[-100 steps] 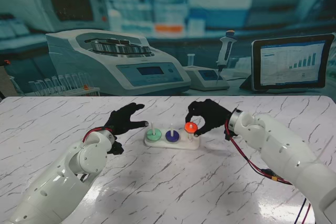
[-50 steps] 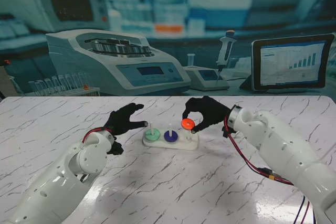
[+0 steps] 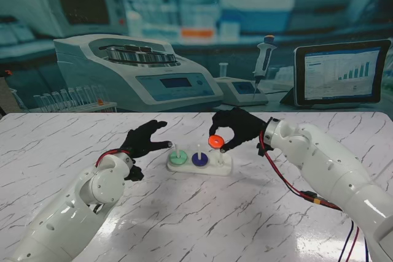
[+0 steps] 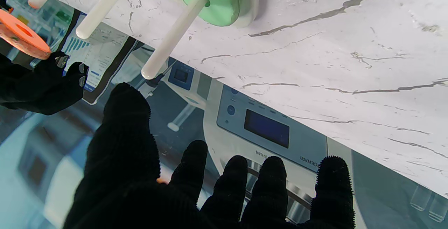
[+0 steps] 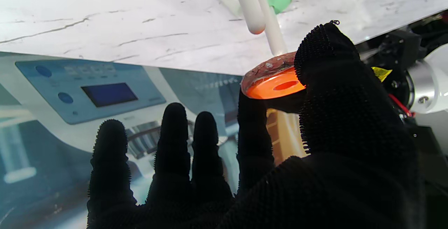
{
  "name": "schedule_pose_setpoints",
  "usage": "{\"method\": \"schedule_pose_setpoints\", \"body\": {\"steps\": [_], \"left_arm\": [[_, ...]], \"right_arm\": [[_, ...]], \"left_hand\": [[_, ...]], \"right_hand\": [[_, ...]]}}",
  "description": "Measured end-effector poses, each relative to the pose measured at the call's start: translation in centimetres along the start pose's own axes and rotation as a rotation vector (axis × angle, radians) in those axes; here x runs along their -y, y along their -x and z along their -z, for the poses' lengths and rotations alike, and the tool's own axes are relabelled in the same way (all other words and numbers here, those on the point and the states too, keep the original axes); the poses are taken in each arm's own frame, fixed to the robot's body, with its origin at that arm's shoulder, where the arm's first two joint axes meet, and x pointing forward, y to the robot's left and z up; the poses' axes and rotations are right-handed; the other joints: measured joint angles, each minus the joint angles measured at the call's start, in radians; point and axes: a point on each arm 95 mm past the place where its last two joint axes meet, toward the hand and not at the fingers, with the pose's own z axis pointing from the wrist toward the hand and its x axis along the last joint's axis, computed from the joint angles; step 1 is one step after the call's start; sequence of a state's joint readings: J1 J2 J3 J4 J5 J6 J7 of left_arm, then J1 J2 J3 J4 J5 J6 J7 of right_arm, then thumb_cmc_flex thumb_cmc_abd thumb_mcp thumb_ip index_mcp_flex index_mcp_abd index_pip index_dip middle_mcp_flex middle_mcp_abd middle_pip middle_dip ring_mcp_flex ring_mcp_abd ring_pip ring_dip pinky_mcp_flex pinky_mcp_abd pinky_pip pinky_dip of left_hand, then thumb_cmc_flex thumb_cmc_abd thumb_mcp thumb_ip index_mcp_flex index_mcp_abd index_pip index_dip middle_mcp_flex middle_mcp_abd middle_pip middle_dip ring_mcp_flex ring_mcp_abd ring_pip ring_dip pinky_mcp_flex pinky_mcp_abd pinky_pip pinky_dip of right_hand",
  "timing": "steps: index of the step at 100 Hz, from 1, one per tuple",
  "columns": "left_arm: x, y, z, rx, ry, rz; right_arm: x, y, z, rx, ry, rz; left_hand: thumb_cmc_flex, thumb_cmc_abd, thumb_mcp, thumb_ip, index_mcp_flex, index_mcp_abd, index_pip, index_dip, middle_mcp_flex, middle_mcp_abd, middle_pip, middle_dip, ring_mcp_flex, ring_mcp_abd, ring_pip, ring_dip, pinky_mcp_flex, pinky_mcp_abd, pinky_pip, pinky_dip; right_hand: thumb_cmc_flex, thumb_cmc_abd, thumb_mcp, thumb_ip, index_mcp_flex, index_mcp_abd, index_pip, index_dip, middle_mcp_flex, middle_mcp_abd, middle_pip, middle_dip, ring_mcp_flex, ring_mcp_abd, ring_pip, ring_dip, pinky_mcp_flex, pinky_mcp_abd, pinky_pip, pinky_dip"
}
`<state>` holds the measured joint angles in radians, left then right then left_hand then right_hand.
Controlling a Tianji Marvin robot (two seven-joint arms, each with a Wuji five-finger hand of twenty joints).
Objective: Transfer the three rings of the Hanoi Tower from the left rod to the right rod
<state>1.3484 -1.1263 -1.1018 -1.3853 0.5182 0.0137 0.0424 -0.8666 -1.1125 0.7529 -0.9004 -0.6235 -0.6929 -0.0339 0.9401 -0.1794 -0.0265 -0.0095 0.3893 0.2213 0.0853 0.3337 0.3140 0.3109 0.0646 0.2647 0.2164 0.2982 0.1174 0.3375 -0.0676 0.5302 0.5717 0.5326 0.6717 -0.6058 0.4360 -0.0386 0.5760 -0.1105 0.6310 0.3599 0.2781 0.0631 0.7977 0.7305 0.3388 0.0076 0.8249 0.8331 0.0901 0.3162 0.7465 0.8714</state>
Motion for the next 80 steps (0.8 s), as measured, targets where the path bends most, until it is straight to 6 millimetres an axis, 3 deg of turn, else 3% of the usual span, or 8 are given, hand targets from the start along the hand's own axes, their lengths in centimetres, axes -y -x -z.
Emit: {"method": "schedule_pose_setpoints", "body": {"steps": [80], "left_arm": [[0.5,0.8,0.4,0.026,-0.031,-0.003]], "right_arm": [[0.2,-0.6,-4.4,-0.055,-0.013,-0.040]], "left_hand": [[0.000,0.000,0.000,0.000,0.004,0.000,0.000,0.000,0.000,0.000,0.000,0.000,0.000,0.000,0.000,0.000,0.000,0.000,0.000,0.000]], "right_hand": [[0.000,0.000,-0.005,0.000,0.000,0.000,0.003,0.000,0.000,-0.008,-0.001,0.000,0.011,-0.009,0.000,0.000,0.003,0.000,0.012,0.000]]}}
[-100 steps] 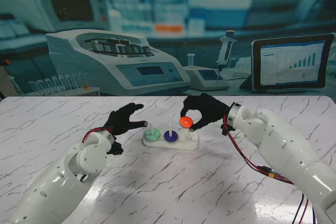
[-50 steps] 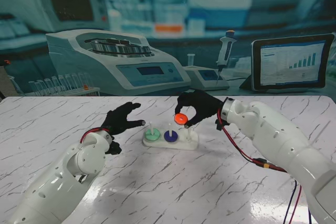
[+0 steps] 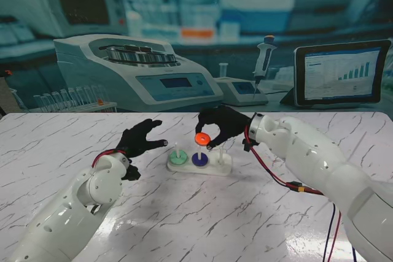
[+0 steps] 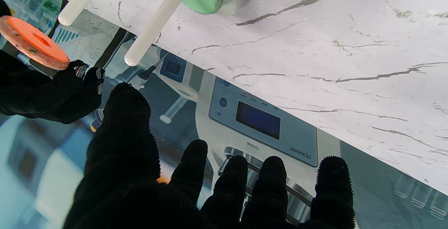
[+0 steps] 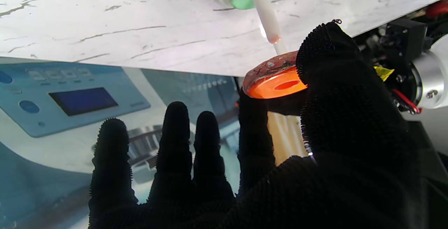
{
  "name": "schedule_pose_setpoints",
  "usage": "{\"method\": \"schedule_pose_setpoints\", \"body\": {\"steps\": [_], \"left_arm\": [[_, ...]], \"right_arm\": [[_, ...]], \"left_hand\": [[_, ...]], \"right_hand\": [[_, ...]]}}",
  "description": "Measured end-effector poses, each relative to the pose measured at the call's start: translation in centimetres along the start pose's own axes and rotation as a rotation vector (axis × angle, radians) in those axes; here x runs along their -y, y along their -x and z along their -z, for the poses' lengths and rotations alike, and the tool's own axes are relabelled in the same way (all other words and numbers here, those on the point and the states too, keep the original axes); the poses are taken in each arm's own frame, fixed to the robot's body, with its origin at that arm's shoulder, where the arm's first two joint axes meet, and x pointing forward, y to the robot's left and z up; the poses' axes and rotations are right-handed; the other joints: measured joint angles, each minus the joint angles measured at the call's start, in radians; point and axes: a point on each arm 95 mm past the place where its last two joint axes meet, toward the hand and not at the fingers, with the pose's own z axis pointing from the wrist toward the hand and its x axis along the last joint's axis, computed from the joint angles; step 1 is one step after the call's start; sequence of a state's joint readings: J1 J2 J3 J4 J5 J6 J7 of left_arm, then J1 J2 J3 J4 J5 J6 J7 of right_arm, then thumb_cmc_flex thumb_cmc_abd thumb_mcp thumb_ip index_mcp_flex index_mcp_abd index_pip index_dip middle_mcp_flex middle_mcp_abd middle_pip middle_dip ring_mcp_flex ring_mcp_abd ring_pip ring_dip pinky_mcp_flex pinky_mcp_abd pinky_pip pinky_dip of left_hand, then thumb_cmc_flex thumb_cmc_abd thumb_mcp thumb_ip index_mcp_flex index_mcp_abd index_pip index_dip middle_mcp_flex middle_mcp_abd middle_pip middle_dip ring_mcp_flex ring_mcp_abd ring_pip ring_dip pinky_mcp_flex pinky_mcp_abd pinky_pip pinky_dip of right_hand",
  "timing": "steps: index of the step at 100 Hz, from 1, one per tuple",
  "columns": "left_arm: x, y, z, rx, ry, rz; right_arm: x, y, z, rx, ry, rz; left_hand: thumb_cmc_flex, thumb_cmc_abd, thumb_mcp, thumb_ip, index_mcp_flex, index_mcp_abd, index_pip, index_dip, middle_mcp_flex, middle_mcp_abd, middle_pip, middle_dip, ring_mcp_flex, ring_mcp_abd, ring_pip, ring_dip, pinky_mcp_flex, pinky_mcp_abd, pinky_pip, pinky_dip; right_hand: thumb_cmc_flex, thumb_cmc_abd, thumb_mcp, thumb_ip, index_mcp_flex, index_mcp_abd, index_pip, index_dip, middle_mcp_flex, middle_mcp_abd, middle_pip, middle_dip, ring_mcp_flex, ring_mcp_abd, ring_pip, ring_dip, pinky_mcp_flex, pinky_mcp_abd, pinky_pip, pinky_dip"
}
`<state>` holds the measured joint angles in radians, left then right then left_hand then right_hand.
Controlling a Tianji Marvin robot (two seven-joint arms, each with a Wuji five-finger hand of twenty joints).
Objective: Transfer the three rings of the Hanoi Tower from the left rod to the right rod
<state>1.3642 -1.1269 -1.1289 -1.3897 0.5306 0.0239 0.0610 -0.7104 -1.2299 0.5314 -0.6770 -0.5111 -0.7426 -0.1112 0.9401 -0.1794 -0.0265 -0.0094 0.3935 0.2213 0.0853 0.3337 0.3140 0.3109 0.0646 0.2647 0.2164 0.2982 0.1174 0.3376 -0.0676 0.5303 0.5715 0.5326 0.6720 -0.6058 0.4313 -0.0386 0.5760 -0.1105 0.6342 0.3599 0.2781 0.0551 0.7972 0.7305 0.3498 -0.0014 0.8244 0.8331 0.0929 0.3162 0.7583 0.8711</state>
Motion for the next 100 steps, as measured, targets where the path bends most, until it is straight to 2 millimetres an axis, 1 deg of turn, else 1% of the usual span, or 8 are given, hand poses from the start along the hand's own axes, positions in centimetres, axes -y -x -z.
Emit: {"method": "schedule_pose_setpoints", "body": {"steps": [21,56,100], "left_arm": [[0.0,0.1,0.0,0.002,-0.001,0.001],[0.0,0.1,0.0,0.002,0.000,0.000],[0.1,0.2,0.1,0.005,-0.001,-0.001]], "right_arm": [[0.6,-0.1,-0.4,-0.007,-0.021,-0.007],[1.5,0.1,-0.5,-0.005,-0.038,-0.022],[1.6,0.0,-0.9,-0.017,-0.056,-0.010]], "left_hand": [[0.000,0.000,0.000,0.000,0.000,0.000,0.000,0.000,0.000,0.000,0.000,0.000,0.000,0.000,0.000,0.000,0.000,0.000,0.000,0.000],[0.000,0.000,0.000,0.000,0.000,0.000,0.000,0.000,0.000,0.000,0.000,0.000,0.000,0.000,0.000,0.000,0.000,0.000,0.000,0.000],[0.000,0.000,0.000,0.000,0.000,0.000,0.000,0.000,0.000,0.000,0.000,0.000,0.000,0.000,0.000,0.000,0.000,0.000,0.000,0.000]], "right_hand": [[0.000,0.000,0.000,0.000,0.000,0.000,0.001,0.000,0.000,0.000,0.000,0.000,0.000,0.000,0.000,0.000,0.000,0.000,0.000,0.000],[0.000,0.000,0.000,0.000,0.000,0.000,0.003,0.000,0.000,0.000,0.000,0.000,0.000,0.000,0.000,0.000,0.000,0.000,0.000,0.000],[0.000,0.000,0.000,0.000,0.000,0.000,0.005,0.000,0.000,-0.001,0.000,0.000,0.000,0.000,0.000,0.000,0.000,0.000,0.000,-0.008]]}}
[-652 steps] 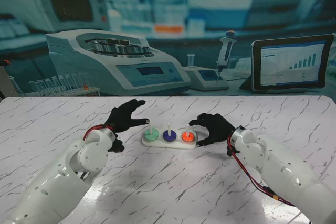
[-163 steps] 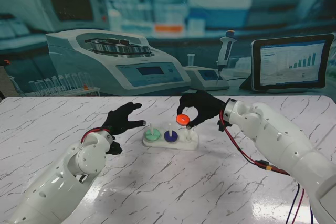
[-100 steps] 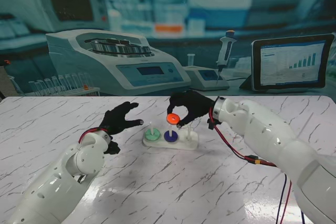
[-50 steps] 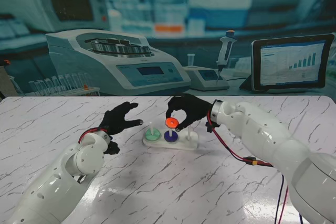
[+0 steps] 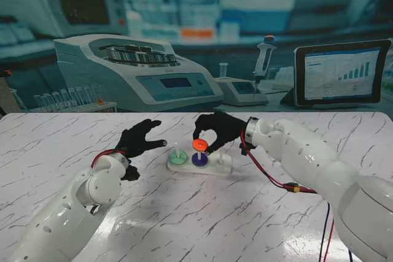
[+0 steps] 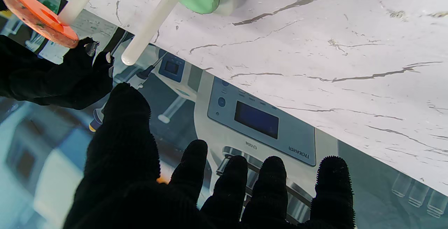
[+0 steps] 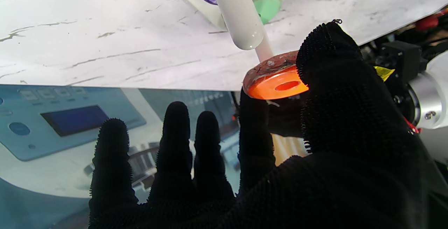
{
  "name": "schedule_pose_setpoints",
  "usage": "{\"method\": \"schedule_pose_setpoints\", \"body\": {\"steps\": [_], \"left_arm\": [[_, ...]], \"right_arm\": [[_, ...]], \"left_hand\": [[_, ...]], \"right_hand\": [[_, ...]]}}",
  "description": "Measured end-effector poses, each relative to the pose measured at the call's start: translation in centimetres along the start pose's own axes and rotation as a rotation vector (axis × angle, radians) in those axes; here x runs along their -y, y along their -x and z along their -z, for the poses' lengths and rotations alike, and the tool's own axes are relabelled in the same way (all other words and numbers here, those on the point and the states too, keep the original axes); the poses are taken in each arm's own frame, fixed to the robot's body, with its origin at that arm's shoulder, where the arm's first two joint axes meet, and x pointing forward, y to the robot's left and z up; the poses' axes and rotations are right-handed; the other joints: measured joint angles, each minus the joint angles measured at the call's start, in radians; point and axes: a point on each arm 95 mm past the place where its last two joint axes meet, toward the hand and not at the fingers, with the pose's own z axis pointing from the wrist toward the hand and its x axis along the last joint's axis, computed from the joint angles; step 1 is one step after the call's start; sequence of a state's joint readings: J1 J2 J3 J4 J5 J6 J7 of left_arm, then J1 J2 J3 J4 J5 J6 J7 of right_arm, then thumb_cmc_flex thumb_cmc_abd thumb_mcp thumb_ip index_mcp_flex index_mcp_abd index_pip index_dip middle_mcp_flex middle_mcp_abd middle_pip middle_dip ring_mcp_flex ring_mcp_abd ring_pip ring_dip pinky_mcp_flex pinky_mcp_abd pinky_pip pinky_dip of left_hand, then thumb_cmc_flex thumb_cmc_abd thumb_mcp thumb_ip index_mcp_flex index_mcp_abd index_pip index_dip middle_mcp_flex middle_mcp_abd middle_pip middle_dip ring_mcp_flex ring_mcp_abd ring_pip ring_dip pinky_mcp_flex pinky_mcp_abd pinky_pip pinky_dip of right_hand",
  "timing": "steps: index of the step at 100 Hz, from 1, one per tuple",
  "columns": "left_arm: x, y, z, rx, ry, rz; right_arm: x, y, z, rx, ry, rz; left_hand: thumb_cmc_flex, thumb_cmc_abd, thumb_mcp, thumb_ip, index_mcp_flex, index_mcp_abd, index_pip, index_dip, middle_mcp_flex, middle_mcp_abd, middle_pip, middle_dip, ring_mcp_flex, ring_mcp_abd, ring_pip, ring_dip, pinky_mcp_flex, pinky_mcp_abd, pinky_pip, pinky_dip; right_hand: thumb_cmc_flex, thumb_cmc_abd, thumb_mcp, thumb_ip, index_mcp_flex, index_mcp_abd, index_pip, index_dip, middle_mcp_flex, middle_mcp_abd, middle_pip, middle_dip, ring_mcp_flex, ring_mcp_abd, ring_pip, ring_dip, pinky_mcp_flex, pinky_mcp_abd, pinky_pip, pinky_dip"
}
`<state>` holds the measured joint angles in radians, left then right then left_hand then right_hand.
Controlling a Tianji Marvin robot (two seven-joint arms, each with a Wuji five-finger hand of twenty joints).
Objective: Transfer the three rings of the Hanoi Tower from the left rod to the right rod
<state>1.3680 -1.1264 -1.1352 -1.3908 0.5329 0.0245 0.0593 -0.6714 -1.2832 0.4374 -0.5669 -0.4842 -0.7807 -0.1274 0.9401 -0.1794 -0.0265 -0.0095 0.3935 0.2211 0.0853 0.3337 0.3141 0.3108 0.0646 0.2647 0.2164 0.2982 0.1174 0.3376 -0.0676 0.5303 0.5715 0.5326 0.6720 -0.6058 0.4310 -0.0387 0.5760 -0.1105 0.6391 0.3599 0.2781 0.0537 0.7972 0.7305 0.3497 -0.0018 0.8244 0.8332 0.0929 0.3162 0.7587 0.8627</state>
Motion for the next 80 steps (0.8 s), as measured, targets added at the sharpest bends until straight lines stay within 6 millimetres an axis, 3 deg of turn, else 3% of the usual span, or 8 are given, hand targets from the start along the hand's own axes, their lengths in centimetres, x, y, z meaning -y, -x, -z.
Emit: {"method": "schedule_pose_setpoints", "body": {"steps": [80], "left_arm": [[-0.04,0.05,0.03,0.001,0.001,0.001]], "right_arm": [[-0.38,-0.10,-0.49,-0.009,-0.031,0.054]], "left_hand": [[0.000,0.000,0.000,0.000,0.000,0.000,0.000,0.000,0.000,0.000,0.000,0.000,0.000,0.000,0.000,0.000,0.000,0.000,0.000,0.000]], "right_hand": [[0.000,0.000,0.000,0.000,0.000,0.000,0.000,-0.002,0.000,-0.001,0.000,0.000,0.000,-0.001,0.000,0.000,0.000,0.000,0.000,-0.001]]}}
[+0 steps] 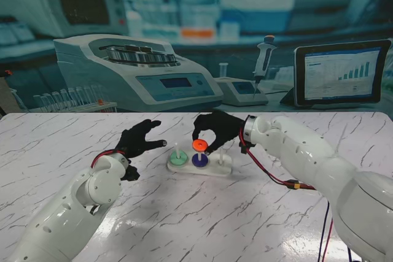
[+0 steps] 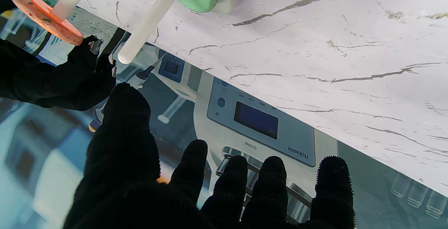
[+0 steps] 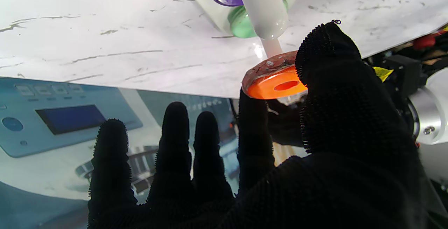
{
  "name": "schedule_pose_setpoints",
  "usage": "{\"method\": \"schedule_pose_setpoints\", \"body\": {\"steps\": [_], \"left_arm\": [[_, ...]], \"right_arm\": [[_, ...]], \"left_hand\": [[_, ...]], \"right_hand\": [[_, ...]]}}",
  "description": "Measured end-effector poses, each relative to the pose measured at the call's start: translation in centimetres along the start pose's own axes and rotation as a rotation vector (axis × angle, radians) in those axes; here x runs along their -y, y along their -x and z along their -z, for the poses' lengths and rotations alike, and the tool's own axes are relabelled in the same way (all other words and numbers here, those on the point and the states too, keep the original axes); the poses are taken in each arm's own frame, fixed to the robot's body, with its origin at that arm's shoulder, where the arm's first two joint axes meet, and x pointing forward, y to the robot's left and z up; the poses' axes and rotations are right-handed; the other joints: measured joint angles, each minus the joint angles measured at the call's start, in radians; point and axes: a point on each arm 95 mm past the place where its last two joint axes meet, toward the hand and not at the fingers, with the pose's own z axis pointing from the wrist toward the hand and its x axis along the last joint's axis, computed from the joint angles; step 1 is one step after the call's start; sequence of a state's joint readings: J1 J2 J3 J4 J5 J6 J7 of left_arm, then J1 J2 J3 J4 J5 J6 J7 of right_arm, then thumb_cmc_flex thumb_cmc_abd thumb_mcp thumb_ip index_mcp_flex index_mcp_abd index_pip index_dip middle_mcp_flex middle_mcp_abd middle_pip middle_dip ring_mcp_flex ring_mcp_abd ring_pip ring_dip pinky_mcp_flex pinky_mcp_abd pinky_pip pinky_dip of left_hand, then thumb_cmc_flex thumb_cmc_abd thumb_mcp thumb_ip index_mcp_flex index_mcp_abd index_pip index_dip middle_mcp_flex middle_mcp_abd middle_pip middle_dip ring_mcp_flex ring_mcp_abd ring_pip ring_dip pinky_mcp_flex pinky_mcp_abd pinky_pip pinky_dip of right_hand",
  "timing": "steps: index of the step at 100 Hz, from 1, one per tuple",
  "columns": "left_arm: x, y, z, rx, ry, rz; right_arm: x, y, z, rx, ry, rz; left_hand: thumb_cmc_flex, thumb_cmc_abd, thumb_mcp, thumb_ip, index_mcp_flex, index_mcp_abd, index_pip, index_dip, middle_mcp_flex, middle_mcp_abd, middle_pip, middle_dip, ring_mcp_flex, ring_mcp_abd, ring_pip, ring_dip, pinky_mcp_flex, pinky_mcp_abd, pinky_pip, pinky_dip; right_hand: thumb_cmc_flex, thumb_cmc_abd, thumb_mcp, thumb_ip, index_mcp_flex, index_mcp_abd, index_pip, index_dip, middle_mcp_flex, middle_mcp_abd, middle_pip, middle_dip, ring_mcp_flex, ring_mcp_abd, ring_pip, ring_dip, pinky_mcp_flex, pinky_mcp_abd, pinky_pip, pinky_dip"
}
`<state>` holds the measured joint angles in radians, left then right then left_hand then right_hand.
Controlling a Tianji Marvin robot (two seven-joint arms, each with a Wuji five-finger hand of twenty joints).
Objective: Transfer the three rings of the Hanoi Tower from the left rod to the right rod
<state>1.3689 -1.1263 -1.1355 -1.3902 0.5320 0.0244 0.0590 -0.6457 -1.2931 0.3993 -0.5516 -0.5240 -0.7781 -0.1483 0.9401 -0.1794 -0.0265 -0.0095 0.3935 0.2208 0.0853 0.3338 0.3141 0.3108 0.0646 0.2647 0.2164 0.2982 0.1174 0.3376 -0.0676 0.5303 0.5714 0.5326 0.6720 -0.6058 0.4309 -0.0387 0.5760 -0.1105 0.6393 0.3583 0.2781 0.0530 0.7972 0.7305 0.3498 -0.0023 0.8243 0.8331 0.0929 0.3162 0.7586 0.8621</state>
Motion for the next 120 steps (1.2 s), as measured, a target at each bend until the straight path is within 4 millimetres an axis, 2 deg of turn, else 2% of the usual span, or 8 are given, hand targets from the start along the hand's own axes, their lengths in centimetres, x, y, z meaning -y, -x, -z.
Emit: {"method": "schedule_pose_setpoints", "body": {"steps": [56,62,70,76,91,120], "left_arm": [[-0.08,0.01,0.00,0.002,0.001,0.002],[-0.09,0.02,0.00,0.003,0.001,0.002],[-0.09,0.02,0.00,0.003,0.001,0.002],[-0.10,0.02,0.00,0.004,0.001,0.003],[-0.13,0.04,0.00,0.005,0.003,0.004],[-0.20,0.03,0.00,0.006,0.005,0.004]], "right_arm": [[0.21,0.11,0.18,0.002,-0.038,0.005],[0.25,0.14,0.24,0.002,-0.043,0.005],[0.26,0.17,0.35,0.003,-0.049,0.003],[0.25,0.19,0.44,0.003,-0.055,-0.003],[0.15,0.26,0.63,0.005,-0.056,-0.018],[0.05,0.25,0.85,-0.001,-0.062,-0.014]], "left_hand": [[0.000,0.000,0.000,0.000,0.000,0.000,0.000,0.000,0.000,0.000,0.000,0.000,0.000,0.000,0.000,0.000,0.000,0.000,0.000,0.004],[0.000,0.000,0.000,0.000,0.000,0.000,0.000,0.000,0.000,0.000,0.000,0.000,0.000,0.000,0.000,0.000,0.000,0.000,0.000,0.005],[0.000,0.000,0.000,0.000,0.000,0.000,0.000,0.000,0.000,0.000,0.000,0.000,0.000,0.000,0.000,0.000,0.000,0.000,0.000,0.005],[0.000,0.000,0.000,0.000,0.000,0.000,0.000,0.000,0.000,0.000,0.000,0.000,0.000,0.000,0.000,0.000,0.000,0.000,0.000,0.005],[0.000,0.000,0.000,0.000,0.000,0.000,0.000,0.000,0.000,0.000,0.000,0.000,0.000,0.000,0.000,0.000,0.000,0.000,0.000,0.005],[0.000,0.000,0.000,0.000,0.000,0.000,0.000,0.000,0.000,0.000,0.000,0.000,0.000,0.000,0.000,0.000,0.000,0.000,0.000,0.006]], "right_hand": [[0.000,0.000,0.000,0.000,0.000,0.000,0.000,-0.010,0.000,0.000,-0.021,-0.010,0.000,0.000,-0.027,-0.011,-0.003,0.000,0.000,-0.002],[0.000,0.000,0.019,0.000,0.000,0.000,-0.044,0.014,0.000,0.000,-0.027,-0.012,0.000,0.000,-0.029,-0.014,-0.003,0.000,-0.001,-0.002],[-0.041,0.017,0.073,0.000,0.031,0.014,-0.184,0.116,0.000,0.002,-0.039,-0.022,0.000,0.000,-0.047,-0.024,-0.005,0.000,-0.013,-0.002],[-0.064,0.026,0.107,0.000,0.031,0.021,-0.231,0.147,0.000,0.005,-0.051,-0.023,0.000,0.000,-0.052,-0.027,-0.005,0.000,-0.014,-0.002],[-0.122,0.038,0.177,0.000,0.027,0.025,-0.291,0.164,-0.003,0.020,-0.074,-0.034,-0.001,0.000,-0.075,-0.037,-0.015,0.000,-0.034,-0.002],[-0.133,-0.013,0.179,0.001,-0.033,0.036,-0.353,0.175,-0.019,0.031,-0.089,-0.035,-0.013,0.002,-0.092,-0.039,-0.019,0.000,-0.054,-0.002]]}}
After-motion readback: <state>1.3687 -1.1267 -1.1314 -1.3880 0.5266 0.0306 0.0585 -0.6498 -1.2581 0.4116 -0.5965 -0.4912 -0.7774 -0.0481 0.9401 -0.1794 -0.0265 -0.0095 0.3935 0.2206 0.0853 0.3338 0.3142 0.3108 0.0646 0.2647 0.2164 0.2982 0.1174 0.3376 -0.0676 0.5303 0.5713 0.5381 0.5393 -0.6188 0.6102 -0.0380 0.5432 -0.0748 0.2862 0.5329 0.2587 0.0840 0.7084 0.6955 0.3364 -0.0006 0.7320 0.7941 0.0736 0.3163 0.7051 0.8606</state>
